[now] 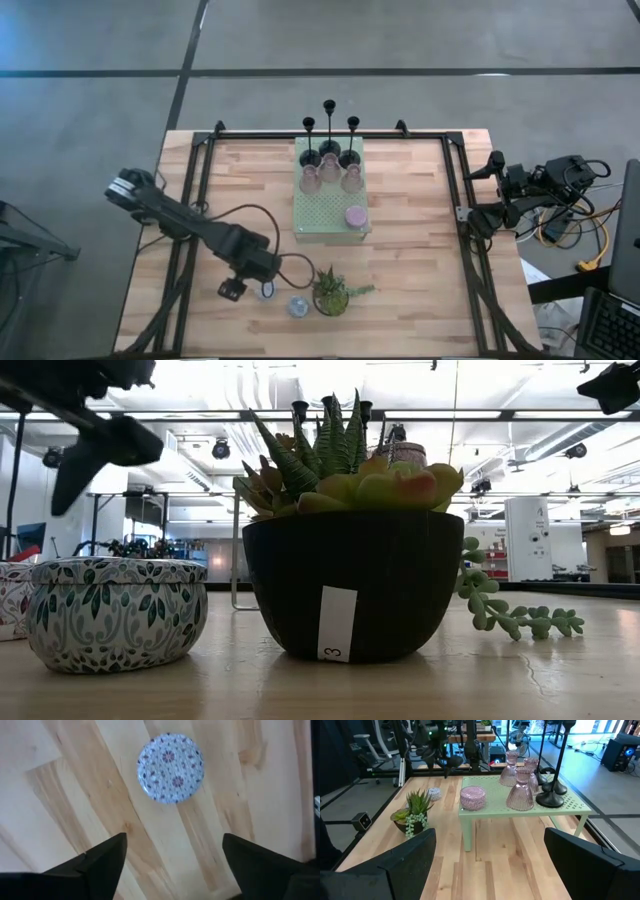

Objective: Pick & Place candle stick holders
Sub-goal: Put the red patterned scented candle on the shelf

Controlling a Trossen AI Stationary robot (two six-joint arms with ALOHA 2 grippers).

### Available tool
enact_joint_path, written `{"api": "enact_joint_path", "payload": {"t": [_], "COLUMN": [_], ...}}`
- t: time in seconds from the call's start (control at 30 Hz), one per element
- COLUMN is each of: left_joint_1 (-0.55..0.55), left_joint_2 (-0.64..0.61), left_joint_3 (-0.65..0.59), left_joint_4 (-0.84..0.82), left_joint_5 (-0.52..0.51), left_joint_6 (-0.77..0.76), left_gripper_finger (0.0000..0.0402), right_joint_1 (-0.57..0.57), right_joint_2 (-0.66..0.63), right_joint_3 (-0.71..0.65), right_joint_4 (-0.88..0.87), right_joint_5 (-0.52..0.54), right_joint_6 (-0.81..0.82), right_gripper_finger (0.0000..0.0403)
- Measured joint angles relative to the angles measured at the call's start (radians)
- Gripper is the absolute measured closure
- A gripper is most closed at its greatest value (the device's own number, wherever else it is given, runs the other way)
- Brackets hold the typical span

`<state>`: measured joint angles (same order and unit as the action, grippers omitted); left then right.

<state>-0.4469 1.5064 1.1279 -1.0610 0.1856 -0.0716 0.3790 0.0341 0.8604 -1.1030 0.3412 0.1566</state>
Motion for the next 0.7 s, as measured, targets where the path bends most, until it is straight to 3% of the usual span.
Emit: {"api": "enact_joint_path", "payload": {"t": [0.37,0.7], "left_joint_1": [0.0,0.0], "left_joint_2": [0.057,0.151], "left_joint_3": [-0.051,-0.053], "left_joint_4": [0.233,0.269], "left_joint_5": [-0.037,-0.035], "left_joint_6": [0.087,0.094], "left_gripper_finger": [0.0055,0.0057], "right_joint_1": [0.0,0.0], "right_joint_2": [0.0,0.0], "right_joint_3": [0.0,0.0], "right_joint_4": [0.0,0.0], "right_joint_5": [0.0,0.0], "right_joint_6": [0.0,0.0], "right_gripper_finger": [0.0037,0.0037]}}
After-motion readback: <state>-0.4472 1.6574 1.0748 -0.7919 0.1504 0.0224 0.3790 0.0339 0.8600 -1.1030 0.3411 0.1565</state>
